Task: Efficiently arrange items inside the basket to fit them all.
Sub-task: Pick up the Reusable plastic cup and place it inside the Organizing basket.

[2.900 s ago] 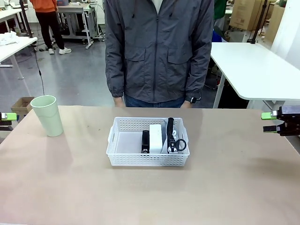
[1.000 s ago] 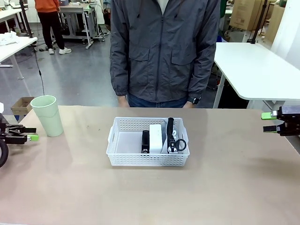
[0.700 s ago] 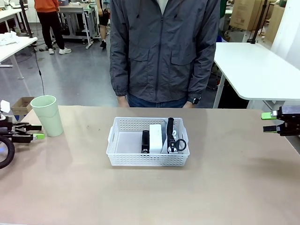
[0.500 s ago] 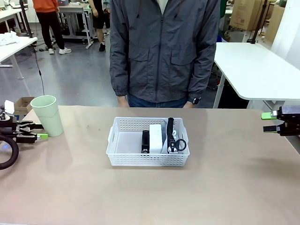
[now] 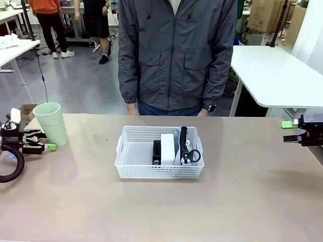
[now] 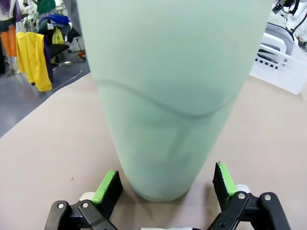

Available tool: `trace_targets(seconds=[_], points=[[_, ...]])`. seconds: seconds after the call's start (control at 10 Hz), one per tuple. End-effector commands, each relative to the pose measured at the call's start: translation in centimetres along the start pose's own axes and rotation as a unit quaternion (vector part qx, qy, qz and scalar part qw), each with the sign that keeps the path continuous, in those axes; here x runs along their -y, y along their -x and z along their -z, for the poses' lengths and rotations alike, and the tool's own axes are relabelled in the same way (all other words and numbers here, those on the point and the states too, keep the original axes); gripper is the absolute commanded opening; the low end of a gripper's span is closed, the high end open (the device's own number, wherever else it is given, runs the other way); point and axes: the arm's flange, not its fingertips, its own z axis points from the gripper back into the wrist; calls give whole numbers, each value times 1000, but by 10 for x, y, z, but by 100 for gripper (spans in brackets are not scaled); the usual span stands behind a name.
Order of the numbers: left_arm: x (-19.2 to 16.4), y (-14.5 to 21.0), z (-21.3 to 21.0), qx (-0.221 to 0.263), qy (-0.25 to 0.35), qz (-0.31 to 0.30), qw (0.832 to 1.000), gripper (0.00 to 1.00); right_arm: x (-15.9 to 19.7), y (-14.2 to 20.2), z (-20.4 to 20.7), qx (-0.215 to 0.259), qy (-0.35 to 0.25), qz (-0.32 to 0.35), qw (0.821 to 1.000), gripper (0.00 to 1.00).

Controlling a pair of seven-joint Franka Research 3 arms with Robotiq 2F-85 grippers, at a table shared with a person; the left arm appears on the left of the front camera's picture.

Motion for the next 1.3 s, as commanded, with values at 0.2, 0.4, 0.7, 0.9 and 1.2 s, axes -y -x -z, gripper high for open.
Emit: trace_targets(seconds=[0.2, 0.4, 0.7, 0.9, 1.2], points=[[-1, -6, 17, 24, 5, -6, 1000, 100, -2, -1, -1, 5, -6, 10, 1000, 100], [1, -14, 22, 34, 16, -2, 999, 100, -2, -1, -1, 5, -6, 10, 1000, 100], [4, -19, 25, 52, 27, 2, 998, 100, -2, -1, -1, 5, -6, 10, 1000, 100], [9, -28, 22, 82, 31, 12, 996, 100, -2, -1, -1, 5, -6, 10, 1000, 100], [19, -47, 17, 119, 32, 37, 992, 100, -2, -1, -1, 5, -6, 10, 1000, 100]])
